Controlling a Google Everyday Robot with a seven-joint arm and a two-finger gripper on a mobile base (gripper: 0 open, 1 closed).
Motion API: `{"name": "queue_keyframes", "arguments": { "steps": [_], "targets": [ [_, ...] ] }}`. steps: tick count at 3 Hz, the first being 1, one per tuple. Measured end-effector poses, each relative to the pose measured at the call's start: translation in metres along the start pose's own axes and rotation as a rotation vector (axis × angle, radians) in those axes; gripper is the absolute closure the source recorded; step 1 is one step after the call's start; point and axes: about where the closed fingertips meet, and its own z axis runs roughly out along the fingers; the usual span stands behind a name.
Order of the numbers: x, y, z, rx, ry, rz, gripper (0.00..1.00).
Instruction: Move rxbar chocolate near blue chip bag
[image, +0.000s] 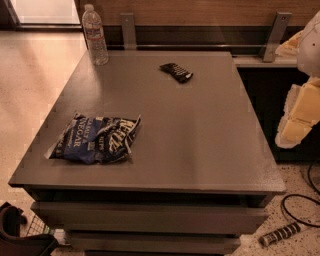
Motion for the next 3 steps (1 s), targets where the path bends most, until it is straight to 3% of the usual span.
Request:
{"name": "queue_keyframes", "arguments": {
  "steps": [1,2,3],
  "targets": [
    [0.000,0.000,0.000,0.002,-0.001,0.001,0.00],
    [-0.006,-0.026,0.010,0.066,-0.078,0.057,0.00],
    [-0.015,-0.057,0.032,0.126,-0.234,0.144,0.00]
  ]
}}
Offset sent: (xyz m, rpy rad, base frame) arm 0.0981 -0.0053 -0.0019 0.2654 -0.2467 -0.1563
